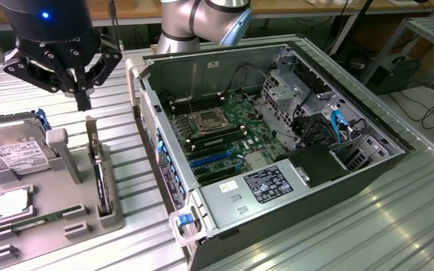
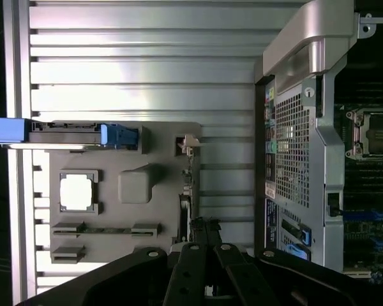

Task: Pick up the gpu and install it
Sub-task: 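Reach for the gpu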

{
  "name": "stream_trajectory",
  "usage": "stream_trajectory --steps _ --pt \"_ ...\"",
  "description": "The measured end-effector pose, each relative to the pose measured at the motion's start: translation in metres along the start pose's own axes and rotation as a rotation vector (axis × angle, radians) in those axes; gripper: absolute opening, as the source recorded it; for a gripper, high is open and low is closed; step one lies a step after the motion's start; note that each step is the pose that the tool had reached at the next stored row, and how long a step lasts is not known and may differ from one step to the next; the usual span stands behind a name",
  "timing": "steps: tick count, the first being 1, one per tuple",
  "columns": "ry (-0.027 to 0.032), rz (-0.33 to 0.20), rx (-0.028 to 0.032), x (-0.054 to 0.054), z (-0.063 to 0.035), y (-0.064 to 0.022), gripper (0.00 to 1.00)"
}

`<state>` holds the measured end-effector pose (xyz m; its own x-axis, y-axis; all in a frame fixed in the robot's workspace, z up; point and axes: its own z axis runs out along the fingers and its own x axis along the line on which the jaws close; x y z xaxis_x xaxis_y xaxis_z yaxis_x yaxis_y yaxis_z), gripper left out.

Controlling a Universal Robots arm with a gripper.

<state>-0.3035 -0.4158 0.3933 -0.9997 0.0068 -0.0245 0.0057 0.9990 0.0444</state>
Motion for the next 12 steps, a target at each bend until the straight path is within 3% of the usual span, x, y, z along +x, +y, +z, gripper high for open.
stream_trajectory --steps 12 --pt "0.0004 -0.008 -0.0002 0.018 -0.0006 -0.0030 0.11"
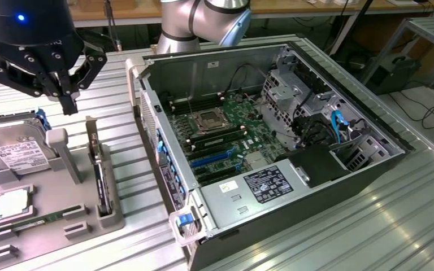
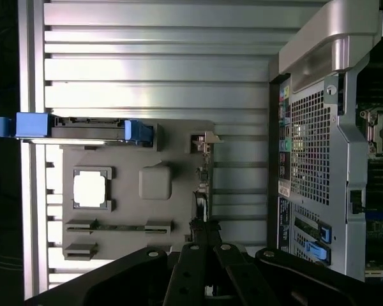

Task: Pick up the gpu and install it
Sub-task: 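Reach for the gpu, then pick up the gpu and move the gpu toward the slot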

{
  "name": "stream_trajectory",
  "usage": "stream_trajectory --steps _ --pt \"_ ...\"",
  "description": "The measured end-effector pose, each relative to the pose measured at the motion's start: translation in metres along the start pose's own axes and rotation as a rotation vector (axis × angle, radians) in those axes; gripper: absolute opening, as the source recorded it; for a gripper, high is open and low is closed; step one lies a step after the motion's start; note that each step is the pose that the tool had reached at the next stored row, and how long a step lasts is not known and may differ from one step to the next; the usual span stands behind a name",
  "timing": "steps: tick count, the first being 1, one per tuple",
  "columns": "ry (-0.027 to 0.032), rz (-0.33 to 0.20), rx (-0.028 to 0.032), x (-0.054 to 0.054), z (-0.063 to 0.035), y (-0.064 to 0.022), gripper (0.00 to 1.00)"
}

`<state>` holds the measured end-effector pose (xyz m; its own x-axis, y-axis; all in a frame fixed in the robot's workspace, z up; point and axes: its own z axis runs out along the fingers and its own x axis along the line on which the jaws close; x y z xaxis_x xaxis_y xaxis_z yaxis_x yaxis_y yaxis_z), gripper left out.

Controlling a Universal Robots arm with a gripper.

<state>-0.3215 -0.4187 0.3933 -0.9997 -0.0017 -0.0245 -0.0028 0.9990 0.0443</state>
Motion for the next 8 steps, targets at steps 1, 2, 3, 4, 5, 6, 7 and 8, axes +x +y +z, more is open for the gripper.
stream_trajectory --steps 1,2,3,4,5,6,7,8 --pt "0.0000 0.000 -0.0001 0.0001 0.0000 0.0000 0.11" --pt "0.0001 0.000 0.0000 0.0002 0.0000 0.0000 0.11" --pt "0.0001 0.000 -0.0001 0.0002 0.0000 0.0000 0.11" --pt "0.0000 0.000 0.0000 0.0002 0.0000 0.0000 0.11" --pt "0.0000 0.000 0.0000 0.0002 0.0000 0.0000 0.11" --pt "0.0000 0.000 0.0000 0.0002 0.0000 0.0000 0.11" --pt "0.0001 0.000 0.0000 0.0002 0.0000 0.0000 0.11" --pt "0.0001 0.000 0.0000 0.0002 0.0000 0.0000 0.11"
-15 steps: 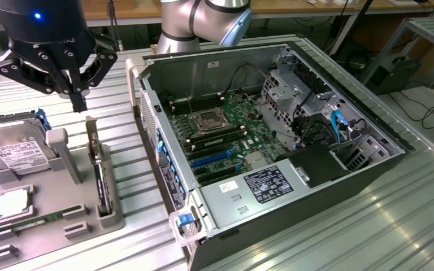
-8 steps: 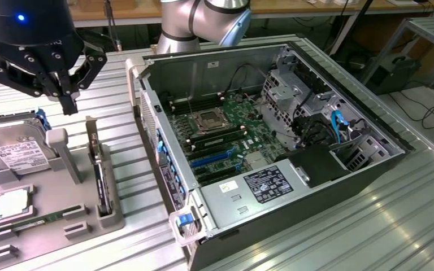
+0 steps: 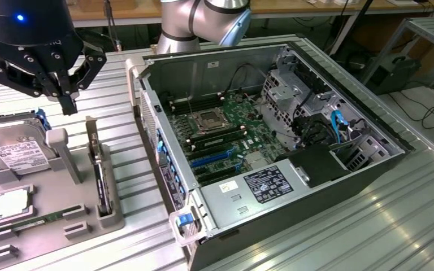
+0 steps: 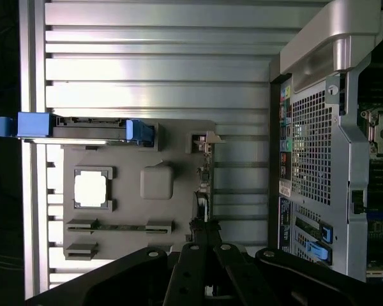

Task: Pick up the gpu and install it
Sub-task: 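Pick up the gpu and move the gpu toward the slot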

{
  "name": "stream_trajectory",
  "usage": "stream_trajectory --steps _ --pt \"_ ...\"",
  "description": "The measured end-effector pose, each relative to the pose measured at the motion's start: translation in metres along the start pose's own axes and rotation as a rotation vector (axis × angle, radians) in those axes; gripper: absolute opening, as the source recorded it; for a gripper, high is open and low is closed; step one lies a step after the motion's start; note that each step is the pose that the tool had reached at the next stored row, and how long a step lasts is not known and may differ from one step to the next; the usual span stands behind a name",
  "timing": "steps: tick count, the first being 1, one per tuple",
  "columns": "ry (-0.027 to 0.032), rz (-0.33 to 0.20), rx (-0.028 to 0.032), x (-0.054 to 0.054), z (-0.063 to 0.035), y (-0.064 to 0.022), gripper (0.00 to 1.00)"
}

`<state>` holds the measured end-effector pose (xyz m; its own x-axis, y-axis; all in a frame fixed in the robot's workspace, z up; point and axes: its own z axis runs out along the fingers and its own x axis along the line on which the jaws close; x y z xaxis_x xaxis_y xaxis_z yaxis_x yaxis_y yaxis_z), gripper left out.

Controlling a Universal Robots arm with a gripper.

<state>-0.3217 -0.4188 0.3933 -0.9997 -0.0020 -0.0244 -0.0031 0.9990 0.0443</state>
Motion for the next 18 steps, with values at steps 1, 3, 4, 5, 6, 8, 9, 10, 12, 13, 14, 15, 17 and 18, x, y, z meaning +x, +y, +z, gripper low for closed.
stream_trajectory --steps 1,3,4,5,6,8,9,10,12,13,14,15,17,18 --pt "0.0000 0.000 0.0000 0.0000 0.0000 0.0000 0.11" --pt "-0.0001 0.000 -0.0001 0.0000 0.0000 0.0000 0.11" --pt "-0.0001 0.000 -0.0001 0.0000 0.0000 0.0000 0.11" --pt "-0.0001 0.000 0.0000 0.0000 0.0000 0.0000 0.12" --pt "-0.0001 0.000 0.0000 0.0000 0.0000 0.0000 0.12" --pt "0.0000 0.000 0.0000 0.0000 0.0000 0.0000 0.24" --pt "-0.0001 0.000 -0.0001 0.0000 0.0000 0.0000 0.30" --pt "-0.0001 0.000 -0.0001 0.0000 0.0000 0.0000 0.30" --pt "0.0000 0.000 0.0000 0.0000 0.0000 0.0000 0.42" --pt "0.0000 0.000 0.0000 0.0000 0.0000 0.0000 0.54" --pt "0.0000 0.000 -0.0001 0.0000 0.0000 0.0000 0.54" --pt "0.0000 0.000 -0.0001 0.0000 0.0000 0.0000 0.60" --pt "0.0000 0.000 0.0000 0.0000 0.0000 0.0000 0.60" --pt "-0.0001 0.000 0.0000 0.0000 0.0000 0.0000 0.60"
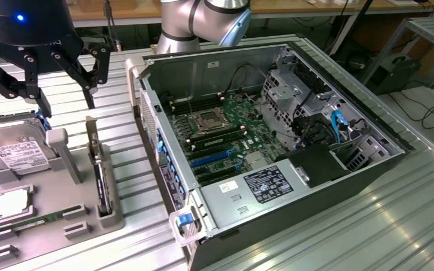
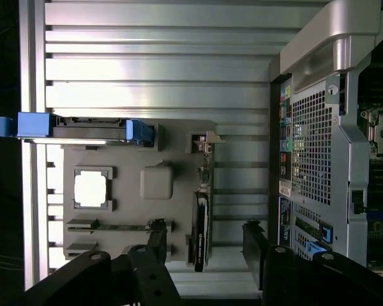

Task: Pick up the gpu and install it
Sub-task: 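Pick up the gpu and move the gpu toward the slot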

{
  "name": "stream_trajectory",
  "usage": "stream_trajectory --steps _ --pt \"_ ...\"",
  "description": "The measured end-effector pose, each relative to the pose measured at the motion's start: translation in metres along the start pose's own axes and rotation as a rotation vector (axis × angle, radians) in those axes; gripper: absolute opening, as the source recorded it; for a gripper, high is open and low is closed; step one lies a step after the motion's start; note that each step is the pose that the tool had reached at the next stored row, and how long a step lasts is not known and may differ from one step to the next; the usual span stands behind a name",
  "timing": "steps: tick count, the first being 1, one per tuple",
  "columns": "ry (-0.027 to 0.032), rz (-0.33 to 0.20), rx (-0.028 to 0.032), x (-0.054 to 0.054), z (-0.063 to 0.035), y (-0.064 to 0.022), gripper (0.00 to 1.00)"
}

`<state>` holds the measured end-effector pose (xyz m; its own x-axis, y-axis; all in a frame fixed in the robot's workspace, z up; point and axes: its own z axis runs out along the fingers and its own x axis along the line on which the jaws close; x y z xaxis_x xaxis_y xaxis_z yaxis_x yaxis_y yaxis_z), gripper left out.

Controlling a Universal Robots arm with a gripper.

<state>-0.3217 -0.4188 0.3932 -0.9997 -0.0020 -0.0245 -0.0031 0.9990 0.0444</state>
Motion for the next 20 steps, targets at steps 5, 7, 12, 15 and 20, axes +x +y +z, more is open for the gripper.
stream_trajectory --steps 5,7,12,15,20 --pt "0.0001 0.000 0.0000 0.0000 0.0000 0.0000 0.60" --pt "0.0001 0.000 0.0000 0.0000 0.0000 0.0000 0.60" --pt "0.0000 0.000 0.0000 0.0000 0.0009 -0.0012 0.60" --pt "0.0002 0.000 0.0001 0.0001 0.0026 -0.0026 0.60" --pt "0.0000 0.000 0.0000 0.0002 0.0074 -0.0045 0.60"
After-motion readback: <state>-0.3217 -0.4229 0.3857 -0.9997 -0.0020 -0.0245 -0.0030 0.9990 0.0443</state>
